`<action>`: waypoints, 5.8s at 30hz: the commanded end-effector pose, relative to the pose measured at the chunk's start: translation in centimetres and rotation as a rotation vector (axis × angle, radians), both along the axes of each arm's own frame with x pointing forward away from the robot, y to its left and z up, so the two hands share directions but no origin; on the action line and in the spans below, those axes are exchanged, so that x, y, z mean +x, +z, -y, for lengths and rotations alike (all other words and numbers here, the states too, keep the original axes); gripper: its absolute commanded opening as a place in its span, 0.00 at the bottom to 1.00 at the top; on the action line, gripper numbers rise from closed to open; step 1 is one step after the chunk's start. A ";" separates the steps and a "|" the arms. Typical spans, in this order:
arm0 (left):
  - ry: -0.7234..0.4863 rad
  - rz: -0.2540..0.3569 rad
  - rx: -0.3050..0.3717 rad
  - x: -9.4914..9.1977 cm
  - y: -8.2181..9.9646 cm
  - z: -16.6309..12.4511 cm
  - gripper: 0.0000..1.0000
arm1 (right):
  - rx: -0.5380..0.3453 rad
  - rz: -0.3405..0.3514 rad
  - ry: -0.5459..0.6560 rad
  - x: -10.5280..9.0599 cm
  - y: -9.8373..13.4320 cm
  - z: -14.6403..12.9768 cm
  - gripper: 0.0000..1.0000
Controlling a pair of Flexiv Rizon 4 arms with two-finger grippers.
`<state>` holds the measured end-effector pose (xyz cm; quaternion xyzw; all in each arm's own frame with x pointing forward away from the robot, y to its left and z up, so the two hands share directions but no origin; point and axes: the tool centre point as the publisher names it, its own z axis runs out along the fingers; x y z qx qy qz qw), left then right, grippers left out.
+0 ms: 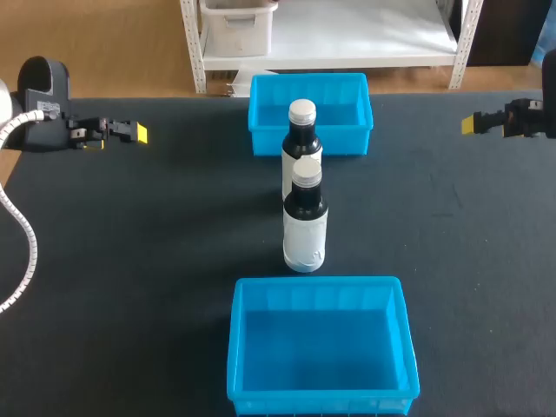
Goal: Pick up the bottle, and place it in the far bin if it is heavy, or in the near bin if it is light.
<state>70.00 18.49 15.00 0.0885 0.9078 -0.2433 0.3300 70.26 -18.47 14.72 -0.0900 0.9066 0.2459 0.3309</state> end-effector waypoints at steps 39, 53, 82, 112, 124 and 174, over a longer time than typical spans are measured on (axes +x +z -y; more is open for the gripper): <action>0.000 0.000 0.000 0.0 0.0 0.0 1.00 | -0.201 0.223 0.897 -1.5 5.1 -1.9 1.00; 0.000 0.000 0.000 0.0 0.0 0.0 1.00 | -0.219 0.350 0.899 -3.5 3.5 -6.6 1.00; 0.000 0.000 0.000 0.0 0.0 0.0 1.00 | -0.157 0.394 1.098 -7.2 -1.0 -21.6 1.00; 0.000 0.000 0.000 0.0 0.0 0.0 1.00 | -0.044 0.397 1.137 -9.2 -2.5 -26.5 1.00; 0.000 0.000 0.000 0.0 0.0 0.0 1.00 | -0.028 0.403 1.142 -9.0 -2.6 -27.0 1.00; 0.000 0.000 0.000 0.0 0.0 0.0 1.00 | -0.009 0.407 1.142 -9.1 -2.9 -27.2 0.00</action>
